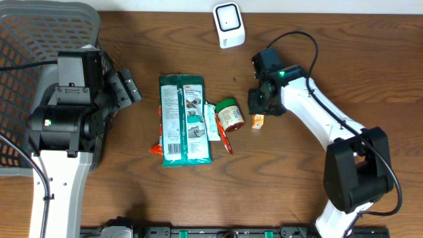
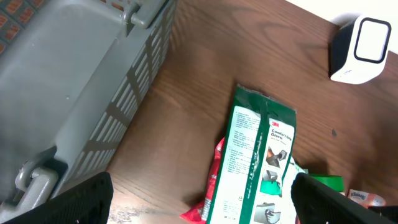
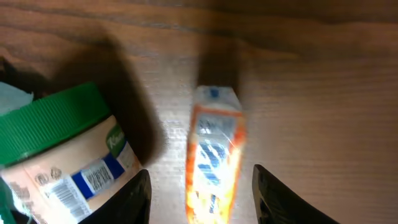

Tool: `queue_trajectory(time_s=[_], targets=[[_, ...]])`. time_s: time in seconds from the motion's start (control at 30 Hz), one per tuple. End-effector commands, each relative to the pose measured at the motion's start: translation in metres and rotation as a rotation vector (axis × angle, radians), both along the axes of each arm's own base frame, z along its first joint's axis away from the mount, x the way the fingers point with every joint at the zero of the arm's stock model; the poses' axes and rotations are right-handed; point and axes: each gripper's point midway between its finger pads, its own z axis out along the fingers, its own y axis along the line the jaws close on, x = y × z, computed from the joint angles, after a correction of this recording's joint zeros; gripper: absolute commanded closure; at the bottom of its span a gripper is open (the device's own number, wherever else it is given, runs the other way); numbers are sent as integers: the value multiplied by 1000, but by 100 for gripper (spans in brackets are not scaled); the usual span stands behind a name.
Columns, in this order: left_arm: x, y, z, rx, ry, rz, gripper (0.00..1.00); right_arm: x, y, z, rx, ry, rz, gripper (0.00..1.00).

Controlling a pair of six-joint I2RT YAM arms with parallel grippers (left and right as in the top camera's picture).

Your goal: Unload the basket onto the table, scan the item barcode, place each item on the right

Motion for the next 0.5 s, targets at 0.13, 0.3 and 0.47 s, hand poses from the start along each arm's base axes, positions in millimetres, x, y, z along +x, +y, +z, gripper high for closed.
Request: queue_trajectory(time_s=[0.13, 0.3, 0.47], targets=[[1, 3, 2, 15, -1, -1, 9, 3, -2, -9, -30, 3, -3, 57], [1, 3, 2, 15, -1, -1, 9, 2, -3, -16, -37, 18, -3, 56], [1, 3, 2, 15, -1, -1, 9, 1, -2, -17, -39, 23, 0, 62]])
